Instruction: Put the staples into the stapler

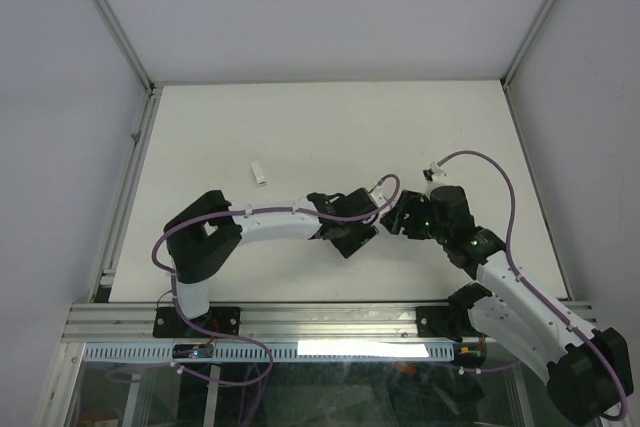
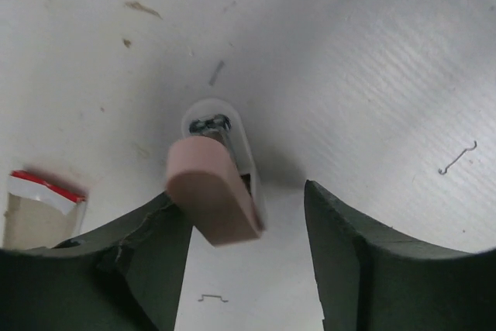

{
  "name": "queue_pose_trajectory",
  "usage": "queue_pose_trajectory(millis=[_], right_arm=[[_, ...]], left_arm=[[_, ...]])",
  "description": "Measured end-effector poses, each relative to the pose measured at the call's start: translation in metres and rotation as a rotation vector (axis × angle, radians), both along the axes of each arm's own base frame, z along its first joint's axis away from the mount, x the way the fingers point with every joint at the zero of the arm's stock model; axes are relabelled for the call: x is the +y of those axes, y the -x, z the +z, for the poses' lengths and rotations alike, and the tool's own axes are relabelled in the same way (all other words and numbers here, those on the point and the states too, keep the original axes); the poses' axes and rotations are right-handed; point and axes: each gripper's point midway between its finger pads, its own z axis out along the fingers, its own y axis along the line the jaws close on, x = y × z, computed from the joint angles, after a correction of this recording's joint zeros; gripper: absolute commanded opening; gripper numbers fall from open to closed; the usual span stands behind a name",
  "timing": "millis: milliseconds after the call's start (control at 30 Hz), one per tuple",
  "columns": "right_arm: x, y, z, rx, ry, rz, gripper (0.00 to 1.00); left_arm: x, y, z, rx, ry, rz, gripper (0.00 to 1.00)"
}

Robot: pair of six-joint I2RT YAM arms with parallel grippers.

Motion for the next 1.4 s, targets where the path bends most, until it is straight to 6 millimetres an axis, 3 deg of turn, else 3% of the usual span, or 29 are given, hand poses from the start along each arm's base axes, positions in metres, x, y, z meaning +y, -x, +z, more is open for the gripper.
queue_pose_trajectory(millis=[133,300,633,833,933,1000,1400], right_arm=[[-0.003,0.002,-0.001,0.002,0.009,-0.009,0.68],[-0.005,0.001,0.003,-0.015,0.008,-0.018,0.68],[-0.008,0.002,0.005,-0.025,0.014,-0.032,0.68],[-0.008,0.002,0.006,-0.025,0.012,-0.033,0.7],[-0.008,0.002,0.006,-0.024,0.011,-0.034,0.7],[-0.008,0.002,0.005,-0.023,0.011,-0.034,0.71],[-0.009,0.003,0.005,-0.018,0.013,-0.034,0.72]], left_arm=[[0.007,0.011,-0.007,0.029,-0.032,-0.011,0.72],[0.008,0.014,-0.008,0.038,0.001,-0.007,0.67],[0.012,0.014,-0.01,0.043,0.075,0.056,0.37],[0.015,0.008,-0.01,0.028,0.119,0.101,0.28],[0.016,0.007,-0.009,0.017,0.142,0.106,0.44],[0.017,0.007,-0.009,0.008,0.159,0.109,0.48],[0.016,-0.004,-0.007,0.004,0.234,0.193,0.55]])
